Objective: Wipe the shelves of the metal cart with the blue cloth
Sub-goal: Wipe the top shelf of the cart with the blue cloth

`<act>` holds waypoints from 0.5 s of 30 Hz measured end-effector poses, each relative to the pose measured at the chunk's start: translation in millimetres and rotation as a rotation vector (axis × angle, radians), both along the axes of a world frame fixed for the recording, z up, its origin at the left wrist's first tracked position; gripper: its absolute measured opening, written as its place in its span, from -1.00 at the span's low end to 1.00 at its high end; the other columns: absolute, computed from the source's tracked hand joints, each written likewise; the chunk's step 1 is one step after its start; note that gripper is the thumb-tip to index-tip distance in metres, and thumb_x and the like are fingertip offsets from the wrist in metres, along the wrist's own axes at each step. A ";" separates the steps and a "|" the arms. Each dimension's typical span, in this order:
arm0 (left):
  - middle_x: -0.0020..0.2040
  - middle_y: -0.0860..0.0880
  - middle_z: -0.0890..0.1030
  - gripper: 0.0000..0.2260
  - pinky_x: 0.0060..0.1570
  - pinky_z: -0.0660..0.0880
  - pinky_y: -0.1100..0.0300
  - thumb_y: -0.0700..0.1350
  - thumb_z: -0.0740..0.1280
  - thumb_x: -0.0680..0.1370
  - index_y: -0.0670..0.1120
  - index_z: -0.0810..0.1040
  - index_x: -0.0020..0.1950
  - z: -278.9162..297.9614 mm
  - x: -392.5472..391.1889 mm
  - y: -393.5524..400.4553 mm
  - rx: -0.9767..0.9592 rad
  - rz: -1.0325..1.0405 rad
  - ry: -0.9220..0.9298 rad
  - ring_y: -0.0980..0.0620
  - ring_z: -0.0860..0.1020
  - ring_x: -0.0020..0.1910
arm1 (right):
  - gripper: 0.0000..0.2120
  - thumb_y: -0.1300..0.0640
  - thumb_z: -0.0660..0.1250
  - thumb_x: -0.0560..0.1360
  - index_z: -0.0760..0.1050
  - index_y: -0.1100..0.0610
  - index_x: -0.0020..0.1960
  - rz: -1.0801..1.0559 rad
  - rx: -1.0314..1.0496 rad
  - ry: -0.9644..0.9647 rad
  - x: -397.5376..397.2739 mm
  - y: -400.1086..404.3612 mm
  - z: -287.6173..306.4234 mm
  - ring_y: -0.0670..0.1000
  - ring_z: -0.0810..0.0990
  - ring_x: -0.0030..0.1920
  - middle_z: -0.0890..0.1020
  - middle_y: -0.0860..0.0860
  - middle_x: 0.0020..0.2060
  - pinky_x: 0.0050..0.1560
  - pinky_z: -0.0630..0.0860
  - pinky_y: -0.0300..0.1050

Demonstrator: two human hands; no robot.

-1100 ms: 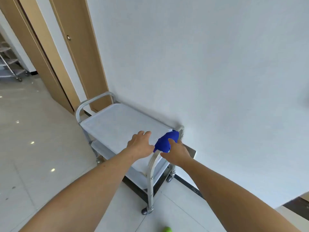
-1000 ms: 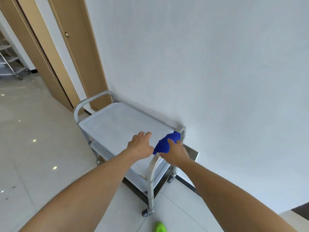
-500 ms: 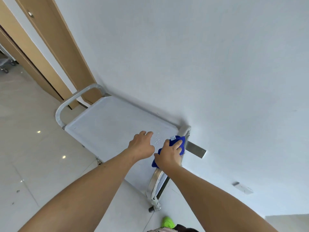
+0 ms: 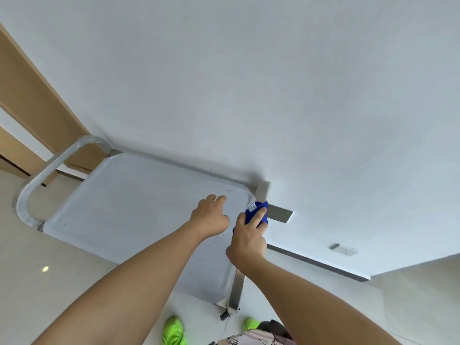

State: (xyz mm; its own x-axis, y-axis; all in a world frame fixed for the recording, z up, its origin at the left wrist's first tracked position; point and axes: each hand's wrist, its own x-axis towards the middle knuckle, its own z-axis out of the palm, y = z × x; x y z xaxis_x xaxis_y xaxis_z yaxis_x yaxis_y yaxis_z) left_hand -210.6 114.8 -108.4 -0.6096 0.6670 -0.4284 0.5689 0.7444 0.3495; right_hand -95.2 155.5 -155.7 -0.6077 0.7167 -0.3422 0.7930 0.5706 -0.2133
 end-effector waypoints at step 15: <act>0.51 -0.07 0.22 -0.42 0.27 0.42 -0.05 -0.11 0.21 0.49 -0.01 0.21 0.53 9.8 -84.3 -64.4 0.016 -0.323 -0.028 -0.13 0.27 0.43 | -0.77 -0.02 0.19 0.65 0.42 0.16 0.11 -0.324 0.197 0.216 -5.5 -26.6 46.3 0.16 0.44 -0.24 0.47 0.16 0.09 -0.20 0.37 -0.05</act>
